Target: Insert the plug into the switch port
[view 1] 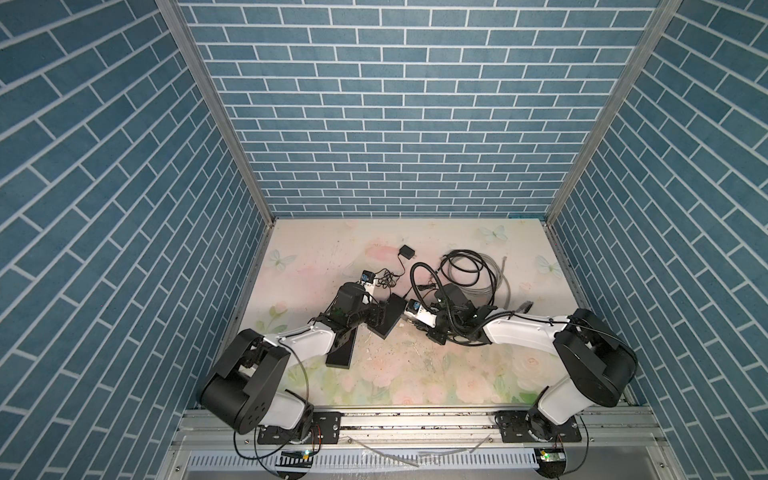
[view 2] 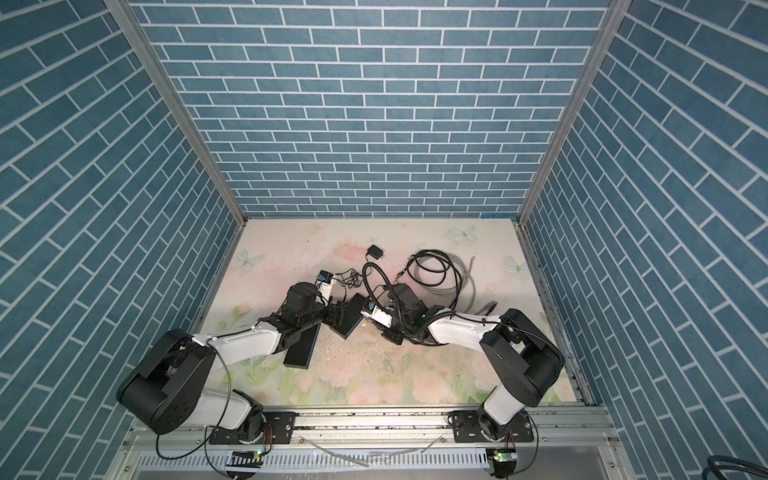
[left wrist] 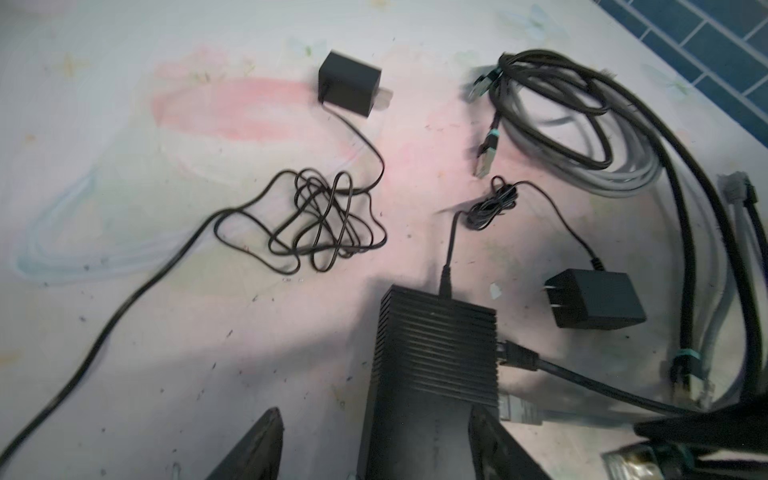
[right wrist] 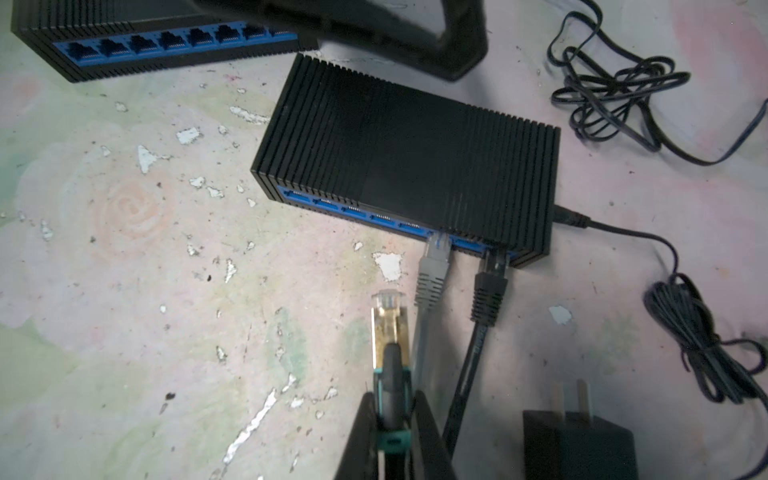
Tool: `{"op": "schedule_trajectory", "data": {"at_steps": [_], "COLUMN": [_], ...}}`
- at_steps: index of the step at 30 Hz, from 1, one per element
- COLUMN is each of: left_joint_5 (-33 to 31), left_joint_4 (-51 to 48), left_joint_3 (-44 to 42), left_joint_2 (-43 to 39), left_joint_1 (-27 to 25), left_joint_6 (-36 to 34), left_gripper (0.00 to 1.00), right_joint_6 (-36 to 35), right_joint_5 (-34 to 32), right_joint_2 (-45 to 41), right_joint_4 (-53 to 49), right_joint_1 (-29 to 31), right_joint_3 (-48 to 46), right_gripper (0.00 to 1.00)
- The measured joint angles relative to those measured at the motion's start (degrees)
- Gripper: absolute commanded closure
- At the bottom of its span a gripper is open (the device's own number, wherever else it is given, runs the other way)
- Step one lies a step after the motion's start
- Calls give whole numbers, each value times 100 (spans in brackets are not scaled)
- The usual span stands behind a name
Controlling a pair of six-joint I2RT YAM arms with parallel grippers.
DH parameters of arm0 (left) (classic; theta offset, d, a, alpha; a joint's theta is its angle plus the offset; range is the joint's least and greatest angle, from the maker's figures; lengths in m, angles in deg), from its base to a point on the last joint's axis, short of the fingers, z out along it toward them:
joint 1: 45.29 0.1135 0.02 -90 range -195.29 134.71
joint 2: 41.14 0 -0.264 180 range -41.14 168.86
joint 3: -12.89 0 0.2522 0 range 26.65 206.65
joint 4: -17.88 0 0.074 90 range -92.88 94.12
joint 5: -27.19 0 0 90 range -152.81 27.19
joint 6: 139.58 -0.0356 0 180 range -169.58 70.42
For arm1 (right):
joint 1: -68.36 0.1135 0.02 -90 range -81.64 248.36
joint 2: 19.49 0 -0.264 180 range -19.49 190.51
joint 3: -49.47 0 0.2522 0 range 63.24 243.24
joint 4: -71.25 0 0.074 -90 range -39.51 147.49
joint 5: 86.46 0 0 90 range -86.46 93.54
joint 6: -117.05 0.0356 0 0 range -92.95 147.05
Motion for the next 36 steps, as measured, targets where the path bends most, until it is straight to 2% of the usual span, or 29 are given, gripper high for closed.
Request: {"op": "schedule_trajectory", "data": {"at_steps": [5, 15, 29, 36], "left_joint_5": [162, 334, 494, 269], "left_joint_4": [81, 470, 632, 350], "left_joint_3": [15, 22, 13, 118], "left_joint_2": [448, 608, 763, 763], "left_joint_1": [0, 0, -122, -199], "left_joint_6": [422, 828, 1187, 1346], "left_gripper": [32, 35, 42, 46], "right_joint_6": [216, 629, 964, 1043], "right_joint_5": [-343, -831, -1064, -1075], "right_joint_2": [258, 741, 920, 953], "right_joint_4": [90, 125, 345, 376], "right_joint_1": [297, 656, 774, 778], "right_joint_3": [203, 411, 463, 463], "right_gripper": [100, 100, 100, 100]}}
